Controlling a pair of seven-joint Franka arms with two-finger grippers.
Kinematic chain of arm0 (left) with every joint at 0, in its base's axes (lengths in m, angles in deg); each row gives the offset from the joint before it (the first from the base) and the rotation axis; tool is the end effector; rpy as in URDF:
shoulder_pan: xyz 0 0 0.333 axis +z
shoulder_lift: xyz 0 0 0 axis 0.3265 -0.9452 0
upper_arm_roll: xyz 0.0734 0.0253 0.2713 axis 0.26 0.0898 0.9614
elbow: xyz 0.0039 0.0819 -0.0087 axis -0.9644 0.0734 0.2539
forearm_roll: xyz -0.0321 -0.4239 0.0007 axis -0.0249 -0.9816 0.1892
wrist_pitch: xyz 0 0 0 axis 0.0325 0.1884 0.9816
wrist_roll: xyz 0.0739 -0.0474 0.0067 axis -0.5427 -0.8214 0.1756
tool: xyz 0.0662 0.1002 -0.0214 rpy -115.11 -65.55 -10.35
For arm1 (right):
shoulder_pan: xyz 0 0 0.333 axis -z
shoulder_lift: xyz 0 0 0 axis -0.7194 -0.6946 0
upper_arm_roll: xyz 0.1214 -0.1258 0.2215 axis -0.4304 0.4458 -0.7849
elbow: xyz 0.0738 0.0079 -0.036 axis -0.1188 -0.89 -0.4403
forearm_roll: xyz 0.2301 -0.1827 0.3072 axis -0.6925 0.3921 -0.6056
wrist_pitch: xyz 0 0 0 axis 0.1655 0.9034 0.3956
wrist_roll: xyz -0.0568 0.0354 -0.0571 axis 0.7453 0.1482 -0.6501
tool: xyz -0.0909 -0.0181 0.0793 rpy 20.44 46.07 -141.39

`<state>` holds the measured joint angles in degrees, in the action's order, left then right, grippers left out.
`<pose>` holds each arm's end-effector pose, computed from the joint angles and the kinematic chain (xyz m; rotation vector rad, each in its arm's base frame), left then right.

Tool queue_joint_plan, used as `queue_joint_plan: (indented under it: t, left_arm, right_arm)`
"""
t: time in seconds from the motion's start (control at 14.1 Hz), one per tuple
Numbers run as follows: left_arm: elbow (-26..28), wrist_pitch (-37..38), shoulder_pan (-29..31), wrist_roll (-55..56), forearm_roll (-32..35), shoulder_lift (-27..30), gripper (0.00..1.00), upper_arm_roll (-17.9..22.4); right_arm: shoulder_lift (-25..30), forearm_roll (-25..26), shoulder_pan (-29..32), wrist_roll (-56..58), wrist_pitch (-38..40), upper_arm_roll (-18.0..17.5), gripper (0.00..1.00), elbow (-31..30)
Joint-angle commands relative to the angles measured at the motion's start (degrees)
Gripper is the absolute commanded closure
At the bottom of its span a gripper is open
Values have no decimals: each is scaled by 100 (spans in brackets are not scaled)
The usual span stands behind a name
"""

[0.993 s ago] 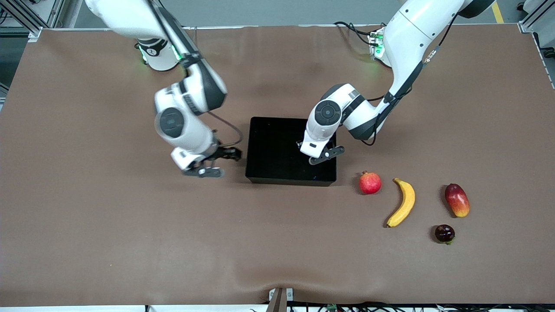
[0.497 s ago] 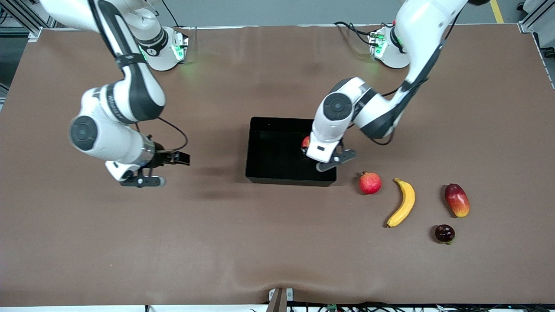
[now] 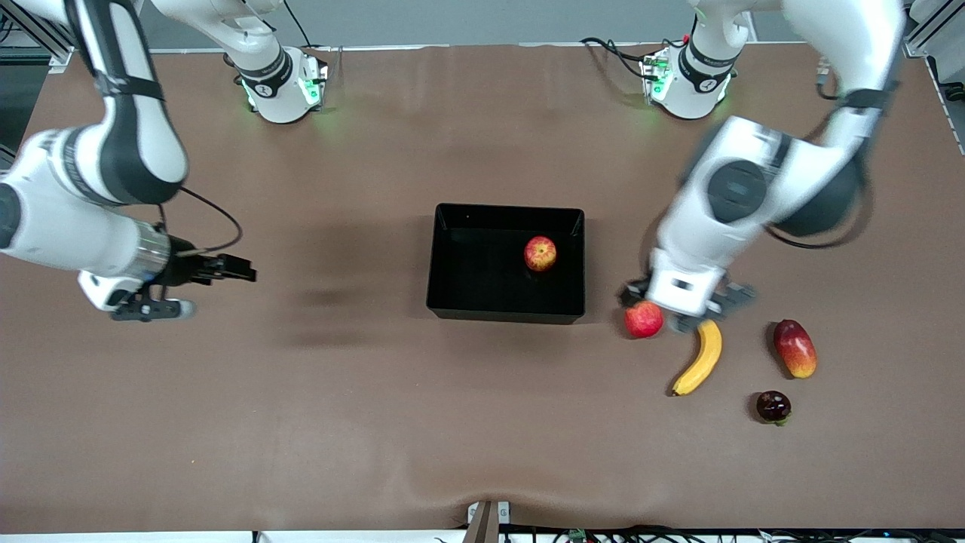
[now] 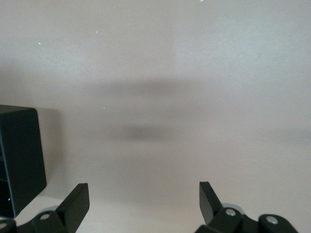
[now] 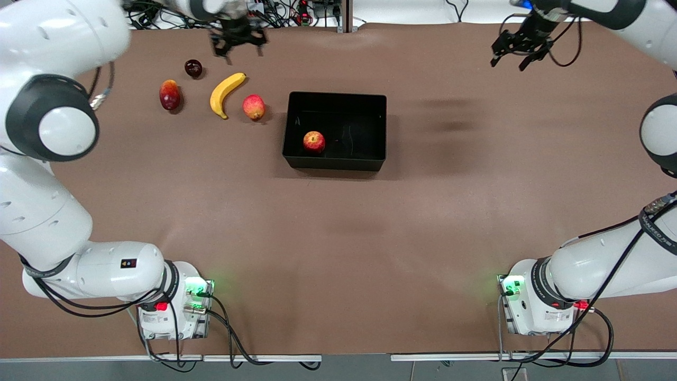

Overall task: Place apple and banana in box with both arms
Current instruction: 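Withdraw the right gripper from the box while the left gripper reaches the banana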

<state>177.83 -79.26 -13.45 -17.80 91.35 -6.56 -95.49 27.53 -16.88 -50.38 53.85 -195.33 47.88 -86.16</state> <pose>0.6408 -0.2137 0.3560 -3.0343 -0.5115 -0.0102 0.6194 0.0394 0.3610 -2.9323 -0.0177 0.1585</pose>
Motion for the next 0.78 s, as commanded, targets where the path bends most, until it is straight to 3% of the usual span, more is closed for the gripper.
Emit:
queue_joint_plan:
  t: [0.0,0.21,0.57,0.71]
  left_arm:
    - [138,-159,790,-1339,89,-234,0,-83]
    - [287,-790,1152,-2010,168,-760,0,-65]
    - [411,-1846,1469,-2204,967,-1772,0,-65]
    - [411,-2023,1452,-2204,968,-1983,7,-65]
  right_arm:
    - [582,429,-28,-97,204,-137,0,-95]
    - [1092,633,-133,-466,652,-163,0,-8]
    - [1277,817,68,-475,1338,-110,0,388]
    - [1470,923,86,-484,1548,-102,0,379]
